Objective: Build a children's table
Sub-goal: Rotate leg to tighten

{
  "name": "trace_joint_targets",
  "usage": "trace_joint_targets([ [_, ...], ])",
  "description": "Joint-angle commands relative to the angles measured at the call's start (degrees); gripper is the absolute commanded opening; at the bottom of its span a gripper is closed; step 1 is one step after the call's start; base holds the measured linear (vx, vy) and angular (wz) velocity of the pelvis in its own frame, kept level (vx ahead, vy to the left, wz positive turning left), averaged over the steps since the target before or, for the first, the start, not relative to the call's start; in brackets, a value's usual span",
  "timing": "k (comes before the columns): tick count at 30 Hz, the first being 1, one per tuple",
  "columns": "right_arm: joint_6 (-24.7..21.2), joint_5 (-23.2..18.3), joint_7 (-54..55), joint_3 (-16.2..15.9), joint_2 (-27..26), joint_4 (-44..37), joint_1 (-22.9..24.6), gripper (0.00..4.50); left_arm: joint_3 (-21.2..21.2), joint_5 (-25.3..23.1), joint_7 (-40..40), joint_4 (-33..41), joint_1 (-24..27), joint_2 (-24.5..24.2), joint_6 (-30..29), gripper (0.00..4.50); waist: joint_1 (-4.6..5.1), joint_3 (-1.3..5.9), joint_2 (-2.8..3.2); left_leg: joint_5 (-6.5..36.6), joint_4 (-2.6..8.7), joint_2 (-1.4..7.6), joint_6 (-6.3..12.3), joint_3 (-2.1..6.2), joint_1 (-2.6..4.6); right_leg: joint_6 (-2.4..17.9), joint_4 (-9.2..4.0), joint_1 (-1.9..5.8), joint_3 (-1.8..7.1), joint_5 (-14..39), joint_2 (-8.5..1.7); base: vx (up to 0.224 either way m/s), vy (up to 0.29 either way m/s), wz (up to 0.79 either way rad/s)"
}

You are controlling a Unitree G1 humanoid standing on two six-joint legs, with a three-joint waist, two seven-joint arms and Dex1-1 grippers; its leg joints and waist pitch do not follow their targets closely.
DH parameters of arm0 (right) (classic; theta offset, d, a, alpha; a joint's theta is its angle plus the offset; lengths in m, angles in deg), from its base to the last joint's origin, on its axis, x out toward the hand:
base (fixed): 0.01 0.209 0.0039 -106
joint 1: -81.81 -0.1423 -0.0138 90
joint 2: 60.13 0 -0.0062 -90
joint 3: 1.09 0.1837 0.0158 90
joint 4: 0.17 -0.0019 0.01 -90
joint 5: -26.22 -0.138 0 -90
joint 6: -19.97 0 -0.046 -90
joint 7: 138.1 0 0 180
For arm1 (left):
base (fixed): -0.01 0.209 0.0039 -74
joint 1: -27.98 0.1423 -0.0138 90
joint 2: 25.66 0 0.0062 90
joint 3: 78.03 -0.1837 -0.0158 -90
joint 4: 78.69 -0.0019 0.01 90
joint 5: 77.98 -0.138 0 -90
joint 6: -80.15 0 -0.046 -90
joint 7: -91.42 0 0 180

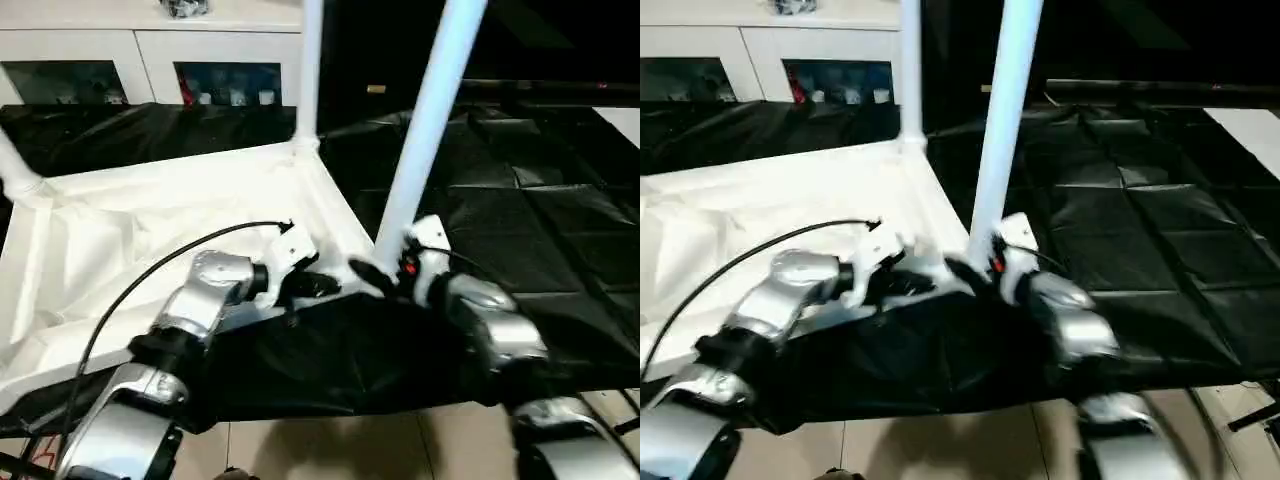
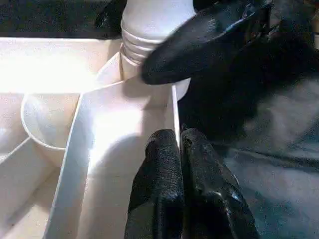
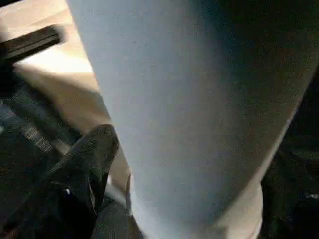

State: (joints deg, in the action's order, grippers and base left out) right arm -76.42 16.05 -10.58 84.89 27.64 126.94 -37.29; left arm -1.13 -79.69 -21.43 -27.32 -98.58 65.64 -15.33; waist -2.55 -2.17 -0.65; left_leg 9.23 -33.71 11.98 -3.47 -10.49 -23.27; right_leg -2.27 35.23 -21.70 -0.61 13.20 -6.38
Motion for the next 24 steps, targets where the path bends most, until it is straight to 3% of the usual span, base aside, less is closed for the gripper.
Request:
trace_joint_targets([
  [1, -1.7, -0.9, -5.8, -3.9, -0.2, -2.4, 0.3, 3.92, -2.8, 1.5, 3.6, 0.9, 0.5, 1.4, 1.7, 0.00, -0.29, 3.53, -0.62, 6.7, 3.45, 0.76, 6.42, -0.61, 1.84, 16.9, -2.79, 1.95, -0.02, -8.7, -0.28, 0.000, 0.000, 0.00],
  [4, -2.5, -1.2, -11.4, -4.6, 2.9, -3.6, 0.9, 3.92, -2.2, 2.1, 7.6, 0.6, -0.1, -0.6, 2.2, 0.00, -0.50, 3.36, -0.30, 9.4, 3.71, 0.91, 4.98, -0.59, 1.99, 16.7, -3.13, 1.70, 0.04, -3.1, -0.45, 0.000, 0.000, 0.00],
  [7, -3.5, -1.5, -14.3, -5.0, 4.1, -4.5, 1.2, 3.92, -2.6, 1.5, 9.0, 0.0, -0.4, -1.5, 2.8, 0.00, -0.86, 3.42, -0.23, 8.7, 3.68, 0.97, 4.62, -0.66, 2.09, 16.6, -2.98, 1.52, 0.10, -3.8, -0.40, 0.000, 0.000, 0.00],
  [9, -4.3, -1.7, -15.8, -5.1, 4.8, -5.1, 1.6, 3.76, -2.8, 1.2, 9.6, -0.8, -0.8, -2.0, 3.3, 0.00, -1.00, 3.45, -0.69, 7.9, 3.57, 0.86, 4.80, -0.77, 1.96, 16.7, -2.92, 1.64, 0.09, -4.8, -0.34, 0.000, 0.000, 0.00],
  [11, -4.1, -1.6, -15.9, -5.2, 5.1, -5.4, 1.7, 3.57, -2.9, 1.3, 10.2, -1.3, -1.1, -2.2, 3.4, 0.00, -1.21, 3.46, -0.55, 7.5, 3.59, 0.92, 4.79, -0.75, 1.99, 16.7, -2.82, 1.55, 0.06, -4.9, -0.47, 0.000, 0.000, 0.00],
  [15, -3.4, -1.2, -15.6, -5.3, 5.4, -4.8, 1.6, 3.23, -2.9, 1.4, 10.9, -1.8, -1.6, -2.4, 3.5, 0.00, -1.21, 3.49, -0.81, 7.8, 3.62, 0.91, 4.44, -0.78, 2.01, 16.6, -2.81, 1.54, 0.06, -3.9, -0.53, 0.000, 0.000, 0.00],
  [17, -4.2, -1.5, -15.6, -5.0, 5.3, -5.9, 2.4, 3.09, -2.9, 1.5, 11.2, -1.7, -1.1, -2.2, 3.7, 0.00, -1.18, 3.49, -1.46, 6.9, 3.47, 0.91, 5.14, -0.95, 1.91, 16.5, -2.77, 1.56, 0.11, -4.5, -0.51, 0.000, 0.000, 0.00],
  [18, -4.2, -1.5, -15.6, -5.0, 5.3, -5.9, 2.4, 2.89, -2.9, 1.5, 11.2, -1.7, -1.1, -2.2, 3.7, 0.00, -1.28, 3.48, -1.30, 6.7, 3.50, 0.93, 5.22, -0.90, 1.90, 16.4, -2.73, 1.58, 0.10, -4.3, -0.57, 0.000, 0.000, 0.00],
  [20, -5.3, -1.8, -15.8, -5.1, 5.0, -7.2, 3.0, 2.85, -2.6, 1.9, 10.9, -1.1, -0.7, -1.7, 3.1, 0.00, -1.32, 3.44, -1.63, 6.8, 3.50, 0.99, 5.35, -1.05, 1.97, 16.0, -2.80, 1.47, 0.10, -3.8, -0.49, 0.000, 0.000, 0.00],
  [24, -5.3, -1.6, -14.2, -5.0, 4.1, -7.6, 3.5, 2.72, -2.2, 2.0, 9.3, -0.9, -0.3, -1.1, 2.3, 0.00, -1.28, 3.41, -1.39, 8.0, 3.59, 1.08, 4.69, -1.15, 2.08, 15.6, -2.95, 1.26, 0.16, -2.1, -0.60, 0.000, 0.000, 0.00],
])
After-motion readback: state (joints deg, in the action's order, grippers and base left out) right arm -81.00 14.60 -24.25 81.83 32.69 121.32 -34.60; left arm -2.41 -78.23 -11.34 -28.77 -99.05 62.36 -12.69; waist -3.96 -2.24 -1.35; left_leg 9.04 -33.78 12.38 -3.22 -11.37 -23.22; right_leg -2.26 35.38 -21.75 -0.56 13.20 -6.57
